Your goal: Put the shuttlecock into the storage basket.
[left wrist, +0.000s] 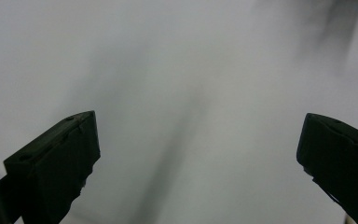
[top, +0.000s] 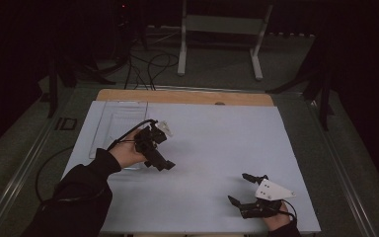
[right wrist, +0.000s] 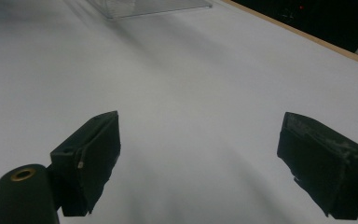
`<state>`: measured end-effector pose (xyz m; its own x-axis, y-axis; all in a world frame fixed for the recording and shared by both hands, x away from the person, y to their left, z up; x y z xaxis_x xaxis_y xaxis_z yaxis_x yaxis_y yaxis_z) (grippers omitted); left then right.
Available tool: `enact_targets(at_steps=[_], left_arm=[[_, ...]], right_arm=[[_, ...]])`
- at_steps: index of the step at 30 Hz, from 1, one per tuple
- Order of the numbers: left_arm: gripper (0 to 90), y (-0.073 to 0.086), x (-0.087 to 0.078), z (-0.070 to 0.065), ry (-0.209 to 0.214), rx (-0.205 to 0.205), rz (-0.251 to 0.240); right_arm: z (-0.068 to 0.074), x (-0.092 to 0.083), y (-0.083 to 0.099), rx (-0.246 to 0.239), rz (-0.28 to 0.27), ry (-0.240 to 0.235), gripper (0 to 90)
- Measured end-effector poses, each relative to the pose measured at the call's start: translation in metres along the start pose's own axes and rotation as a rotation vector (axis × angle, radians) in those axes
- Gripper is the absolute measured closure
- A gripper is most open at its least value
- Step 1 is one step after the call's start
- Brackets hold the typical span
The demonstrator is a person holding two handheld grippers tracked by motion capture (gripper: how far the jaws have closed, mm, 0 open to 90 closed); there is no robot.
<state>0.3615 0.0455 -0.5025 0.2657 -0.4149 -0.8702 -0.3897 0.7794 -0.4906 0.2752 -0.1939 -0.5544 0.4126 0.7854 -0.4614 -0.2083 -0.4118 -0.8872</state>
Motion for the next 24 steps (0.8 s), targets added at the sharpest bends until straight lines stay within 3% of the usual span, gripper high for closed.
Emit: enact_targets(at_steps=[12, 19, 24], left_arm=[[0.1, 0.005, 0.008, -0.015, 0.022, 0.014, -0.018], [0.0, 0.016, 0.016, -0.030, 0.011, 0.063, 0.010], [0.1, 0.021, 0.015, -0.039, 0.038, 0.054, -0.032]], right_arm=[[0.000, 0.000, -0.001, -0.003, -0.001, 0.001, 12.9], [0.000, 0.000, -0.001, 0.001, -0.002, 0.001, 12.9], [0.001, -0.001, -0.001, -0.002, 0.001, 0.002, 12.9]])
Point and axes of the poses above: each handheld gripper's, and its own axes: x roughly forward along the jaws, y roughly out of its underside, z roughly to its left, the point moved 10 cm from there along x, roughly forward along the jaws, and after that the axes turned 11 degrees about -y, right-handed, at the moved point
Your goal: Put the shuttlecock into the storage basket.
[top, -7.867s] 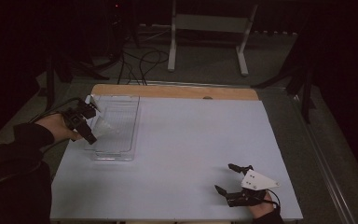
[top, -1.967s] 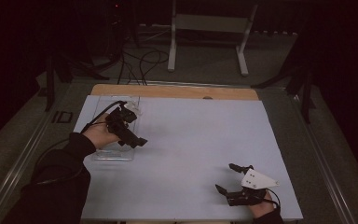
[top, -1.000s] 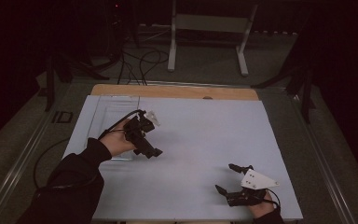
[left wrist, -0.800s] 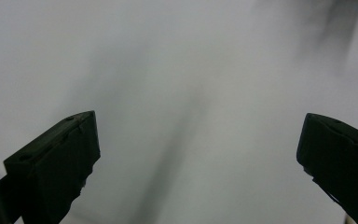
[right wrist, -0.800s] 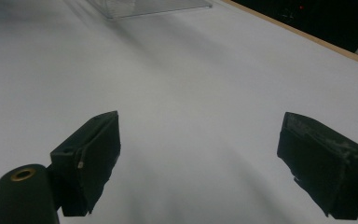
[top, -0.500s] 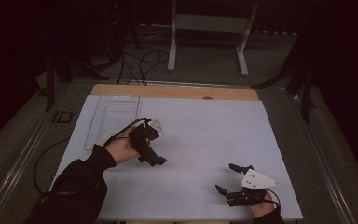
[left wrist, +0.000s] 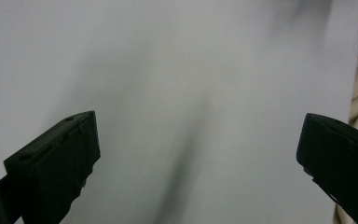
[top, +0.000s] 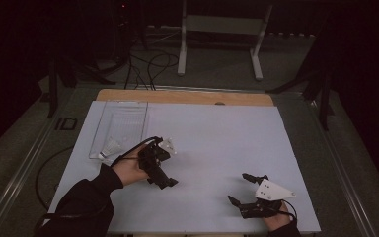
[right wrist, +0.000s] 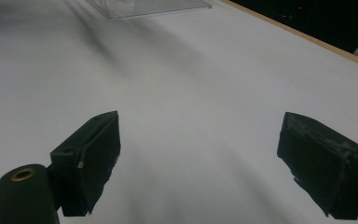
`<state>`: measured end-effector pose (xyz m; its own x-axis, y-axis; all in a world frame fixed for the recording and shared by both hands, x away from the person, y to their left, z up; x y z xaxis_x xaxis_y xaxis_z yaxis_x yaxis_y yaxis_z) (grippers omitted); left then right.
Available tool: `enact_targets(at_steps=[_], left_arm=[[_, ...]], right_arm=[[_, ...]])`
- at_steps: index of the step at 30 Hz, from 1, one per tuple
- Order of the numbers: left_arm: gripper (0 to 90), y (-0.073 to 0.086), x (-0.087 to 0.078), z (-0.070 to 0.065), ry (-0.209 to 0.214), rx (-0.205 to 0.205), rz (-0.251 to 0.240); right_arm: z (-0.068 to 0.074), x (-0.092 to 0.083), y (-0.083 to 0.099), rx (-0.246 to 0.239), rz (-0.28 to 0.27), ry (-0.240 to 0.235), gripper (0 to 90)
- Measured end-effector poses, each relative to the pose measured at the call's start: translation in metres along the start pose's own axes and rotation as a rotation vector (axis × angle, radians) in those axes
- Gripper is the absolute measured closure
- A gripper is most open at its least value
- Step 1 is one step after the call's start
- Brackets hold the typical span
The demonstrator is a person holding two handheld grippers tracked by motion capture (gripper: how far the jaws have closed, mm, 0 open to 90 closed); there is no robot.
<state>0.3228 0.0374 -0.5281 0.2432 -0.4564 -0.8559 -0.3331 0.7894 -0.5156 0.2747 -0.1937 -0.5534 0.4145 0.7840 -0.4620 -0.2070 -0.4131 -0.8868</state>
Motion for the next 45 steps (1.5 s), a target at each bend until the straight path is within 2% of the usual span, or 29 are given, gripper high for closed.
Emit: enact_targets(at_steps=[6, 9, 10, 15, 22, 29, 35, 39, 45], left_arm=[[0.1, 0.013, 0.000, -0.007, -0.008, -0.010, -0.014], [0.0, 0.020, 0.001, -0.012, -0.005, 0.009, -0.023], [0.0, 0.021, 0.001, -0.013, -0.002, -0.008, -0.027], [0.1, 0.031, 0.000, -0.018, 0.001, -0.007, -0.046], [0.1, 0.047, -0.002, -0.020, -0.039, -0.004, -0.042], [0.1, 0.062, -0.006, -0.023, -0.073, -0.040, -0.051], [0.1, 0.075, -0.009, -0.025, -0.082, -0.064, -0.050], [0.1, 0.083, -0.011, -0.024, -0.099, -0.112, -0.065], [0.1, 0.095, -0.012, -0.025, -0.113, -0.135, -0.076]], right_arm=[[-0.001, 0.000, 0.000, 0.001, 0.000, 0.001, 12.9], [-0.001, 0.001, 0.001, -0.003, 0.002, 0.001, 12.9], [-0.001, 0.001, 0.001, -0.002, 0.003, 0.001, 12.9], [-0.001, 0.001, 0.001, 0.000, 0.002, 0.001, 12.9], [-0.001, 0.001, 0.001, -0.001, 0.003, 0.001, 12.9], [0.000, 0.002, 0.001, 0.005, 0.006, 0.001, 12.9], [0.000, 0.002, 0.002, 0.004, 0.008, 0.000, 12.9], [0.000, 0.002, 0.001, 0.003, 0.008, 0.001, 13.0], [0.000, 0.002, 0.002, 0.001, 0.011, 0.000, 12.9]])
Point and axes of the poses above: each handheld gripper's, and its own axes: x roughly forward along the jaws, y roughly out of its underside, z roughly to its left, the point moved 10 cm from there along x, roughly forward along the jaws, and after that the axes turned 11 degrees about -y, right-handed, at the moved point
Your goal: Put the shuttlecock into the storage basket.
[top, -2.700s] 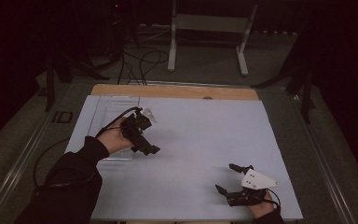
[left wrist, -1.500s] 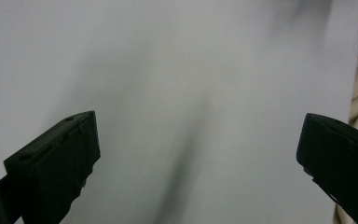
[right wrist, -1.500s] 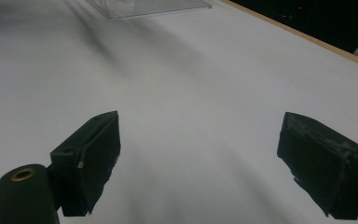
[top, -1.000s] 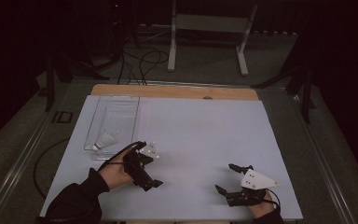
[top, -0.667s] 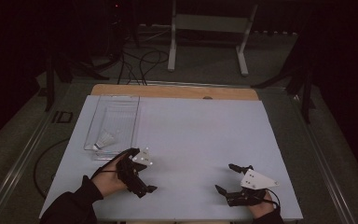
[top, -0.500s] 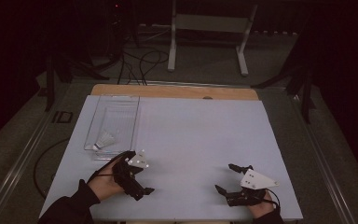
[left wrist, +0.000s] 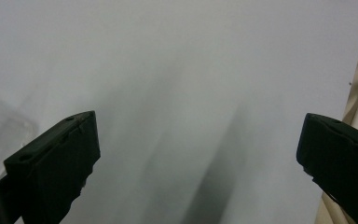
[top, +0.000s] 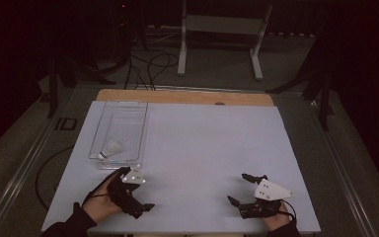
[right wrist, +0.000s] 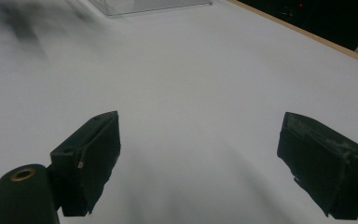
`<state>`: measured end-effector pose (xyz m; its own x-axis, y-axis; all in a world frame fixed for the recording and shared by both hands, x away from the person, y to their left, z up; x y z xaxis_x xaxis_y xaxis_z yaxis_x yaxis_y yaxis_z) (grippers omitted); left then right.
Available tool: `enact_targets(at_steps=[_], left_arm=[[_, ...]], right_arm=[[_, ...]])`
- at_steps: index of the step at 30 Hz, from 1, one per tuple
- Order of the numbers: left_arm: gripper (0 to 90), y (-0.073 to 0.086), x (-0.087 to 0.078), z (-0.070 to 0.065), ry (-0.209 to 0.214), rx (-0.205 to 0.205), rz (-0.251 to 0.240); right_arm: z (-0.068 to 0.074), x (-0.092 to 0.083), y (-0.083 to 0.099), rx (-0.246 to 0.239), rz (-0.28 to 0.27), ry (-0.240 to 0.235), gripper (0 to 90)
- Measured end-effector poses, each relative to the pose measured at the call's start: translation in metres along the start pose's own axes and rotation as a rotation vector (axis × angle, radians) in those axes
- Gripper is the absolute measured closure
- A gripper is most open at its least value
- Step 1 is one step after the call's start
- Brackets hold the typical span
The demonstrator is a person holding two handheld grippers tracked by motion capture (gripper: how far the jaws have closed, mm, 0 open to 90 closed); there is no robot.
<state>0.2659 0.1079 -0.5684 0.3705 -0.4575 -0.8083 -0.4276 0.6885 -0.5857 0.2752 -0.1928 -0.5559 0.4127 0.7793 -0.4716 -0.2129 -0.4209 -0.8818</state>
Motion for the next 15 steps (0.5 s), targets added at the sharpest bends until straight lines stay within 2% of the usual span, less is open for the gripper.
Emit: enact_targets(at_steps=[7, 15], left_arm=[[0.1, 0.010, 0.001, 0.003, -0.042, -0.027, -0.014], [0.1, 0.016, 0.002, 0.004, -0.041, -0.074, -0.086]], right_arm=[[0.000, 0.001, 0.000, -0.002, 0.003, 0.000, 13.0], [0.000, 0.001, 0.001, 0.000, 0.006, 0.002, 12.9]])
Point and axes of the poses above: each handheld gripper's, and its own axes: x roughly forward along the jaws, y roughly out of its underside, z roughly to its left, the point moved 10 cm from there along x, roughly forward along the jaws, and after that the axes turned 11 degrees about -y, right-handed, at the moved point
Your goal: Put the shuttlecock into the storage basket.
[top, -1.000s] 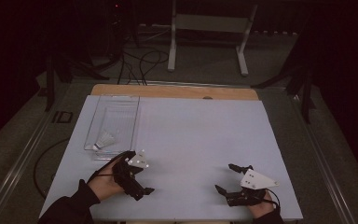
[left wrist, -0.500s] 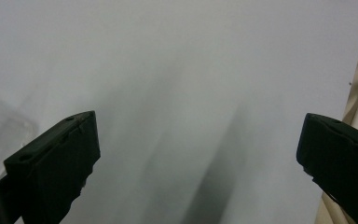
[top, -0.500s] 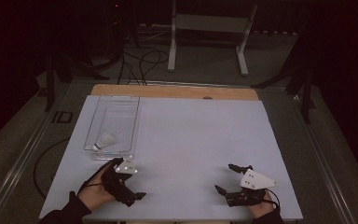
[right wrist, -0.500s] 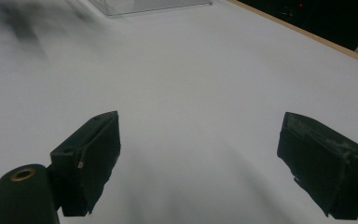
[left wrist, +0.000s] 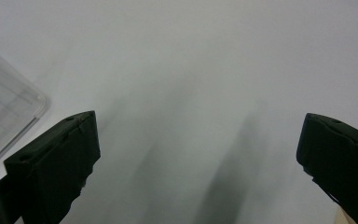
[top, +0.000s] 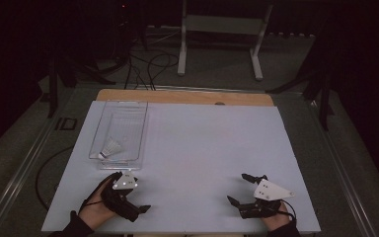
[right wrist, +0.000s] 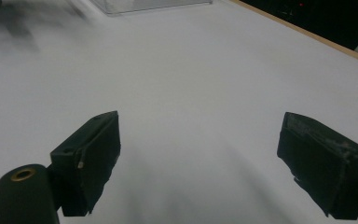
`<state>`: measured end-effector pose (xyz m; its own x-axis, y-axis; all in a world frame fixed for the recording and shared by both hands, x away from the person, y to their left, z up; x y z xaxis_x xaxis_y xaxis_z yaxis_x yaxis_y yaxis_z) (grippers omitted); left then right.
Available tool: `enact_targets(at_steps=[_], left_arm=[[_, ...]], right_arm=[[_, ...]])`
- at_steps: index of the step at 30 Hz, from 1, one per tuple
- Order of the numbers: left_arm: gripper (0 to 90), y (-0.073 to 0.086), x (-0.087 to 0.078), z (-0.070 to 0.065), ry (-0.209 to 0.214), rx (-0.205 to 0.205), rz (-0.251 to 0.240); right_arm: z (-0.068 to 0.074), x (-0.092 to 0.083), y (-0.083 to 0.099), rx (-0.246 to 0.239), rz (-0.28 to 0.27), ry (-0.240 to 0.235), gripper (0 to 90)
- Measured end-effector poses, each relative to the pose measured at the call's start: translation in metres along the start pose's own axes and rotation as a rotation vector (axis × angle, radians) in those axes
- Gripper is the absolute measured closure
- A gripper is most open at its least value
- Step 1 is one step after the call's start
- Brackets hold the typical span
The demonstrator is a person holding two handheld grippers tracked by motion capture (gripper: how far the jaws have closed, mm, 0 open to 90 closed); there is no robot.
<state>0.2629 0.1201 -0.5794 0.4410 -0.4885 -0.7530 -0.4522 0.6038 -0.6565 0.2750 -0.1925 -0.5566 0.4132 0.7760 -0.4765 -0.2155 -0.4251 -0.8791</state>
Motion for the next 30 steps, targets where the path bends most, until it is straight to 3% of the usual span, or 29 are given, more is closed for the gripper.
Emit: enact_targets(at_steps=[7, 11, 13, 19, 24, 26, 30], left_arm=[[0.1, 0.008, 0.006, 0.001, 0.011, -0.040, -0.010], [0.1, 0.012, 0.008, 0.000, 0.048, -0.068, -0.025], [0.1, 0.013, 0.009, 0.000, 0.046, -0.085, -0.034], [0.1, 0.012, 0.008, 0.006, 0.009, -0.115, -0.073], [0.1, 0.011, 0.008, 0.011, -0.048, -0.127, -0.101], [0.1, 0.009, 0.007, 0.016, -0.097, -0.139, -0.122], [0.1, 0.011, 0.008, 0.016, -0.113, -0.128, -0.111]], right_arm=[[0.000, 0.000, 0.000, -0.002, 0.003, 0.001, 12.9], [0.000, 0.000, 0.000, -0.004, 0.000, 0.001, 12.9], [0.000, 0.000, 0.000, -0.003, 0.002, 0.000, 12.9], [0.000, 0.000, 0.000, -0.008, 0.003, -0.002, 13.0], [0.001, 0.001, 0.000, -0.008, 0.005, -0.004, 13.0], [0.001, 0.001, 0.000, -0.012, 0.007, -0.005, 12.9], [0.001, 0.001, 0.000, -0.010, 0.010, -0.006, 13.0]])
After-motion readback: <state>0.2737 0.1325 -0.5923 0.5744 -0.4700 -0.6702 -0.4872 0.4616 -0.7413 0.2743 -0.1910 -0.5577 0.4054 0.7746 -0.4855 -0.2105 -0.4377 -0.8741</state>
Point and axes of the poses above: each handheld gripper's, and its own axes: x roughly forward along the jaws, y roughly out of its underside, z roughly to its left, the point moved 10 cm from there along x, roughly forward along the jaws, and after that the axes turned 11 degrees about -y, right-handed, at the moved point
